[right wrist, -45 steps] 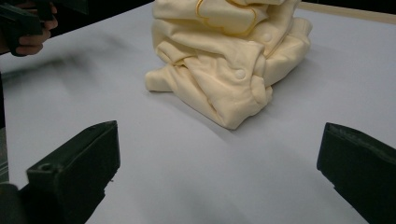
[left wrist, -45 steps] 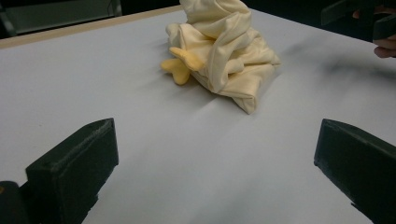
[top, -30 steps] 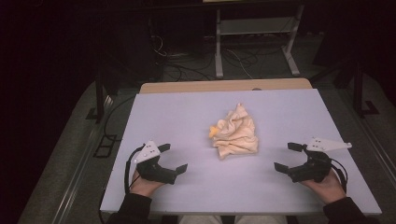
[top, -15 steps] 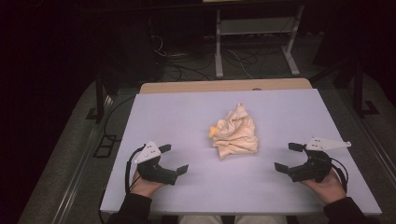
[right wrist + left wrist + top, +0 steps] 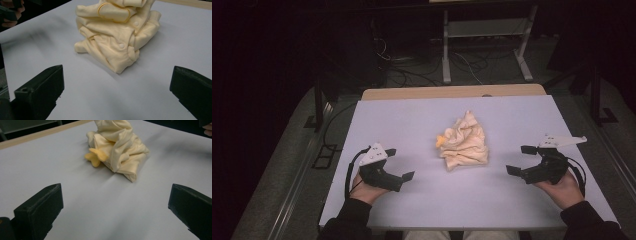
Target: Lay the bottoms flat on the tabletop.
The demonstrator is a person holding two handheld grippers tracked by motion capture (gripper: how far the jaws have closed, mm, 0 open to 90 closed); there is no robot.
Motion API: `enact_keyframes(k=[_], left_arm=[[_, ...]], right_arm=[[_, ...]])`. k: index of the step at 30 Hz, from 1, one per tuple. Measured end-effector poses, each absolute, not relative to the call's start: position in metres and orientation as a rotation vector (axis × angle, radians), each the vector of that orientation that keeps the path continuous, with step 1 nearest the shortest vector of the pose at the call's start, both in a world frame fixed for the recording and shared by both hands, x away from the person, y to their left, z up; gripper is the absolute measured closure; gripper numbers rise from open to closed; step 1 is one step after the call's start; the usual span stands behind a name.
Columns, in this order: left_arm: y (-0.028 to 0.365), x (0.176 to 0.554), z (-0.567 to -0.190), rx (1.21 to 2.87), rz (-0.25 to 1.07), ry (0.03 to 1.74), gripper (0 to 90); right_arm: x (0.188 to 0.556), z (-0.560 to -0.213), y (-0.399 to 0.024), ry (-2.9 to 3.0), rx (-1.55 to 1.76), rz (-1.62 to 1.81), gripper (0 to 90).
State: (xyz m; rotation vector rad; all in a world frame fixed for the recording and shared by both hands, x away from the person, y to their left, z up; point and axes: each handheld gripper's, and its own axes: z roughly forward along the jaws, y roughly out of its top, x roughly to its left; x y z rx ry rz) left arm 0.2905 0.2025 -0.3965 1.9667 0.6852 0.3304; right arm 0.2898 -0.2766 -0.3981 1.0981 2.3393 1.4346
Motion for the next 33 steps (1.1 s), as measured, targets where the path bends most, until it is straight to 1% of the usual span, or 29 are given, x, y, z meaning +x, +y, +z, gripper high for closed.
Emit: enact_keyframes(k=[5,13,21,33], left_arm=[[0.199,0.300,-0.384,1.978,0.335,0.668,0.0],[0.197,0.311,-0.376,1.999,0.331,0.662,0.0],[0.192,0.321,-0.367,2.018,0.331,0.642,0.0],[0.183,0.335,-0.366,2.026,0.327,0.641,0.0]], right_arm=[[0.297,-0.389,-0.276,2.340,1.085,1.425,0.0],[0.306,-0.378,-0.273,2.337,1.064,1.428,0.0],[0.318,-0.375,-0.267,2.352,1.046,1.408,0.0],[0.335,-0.373,-0.255,2.394,1.008,1.365,0.0]])
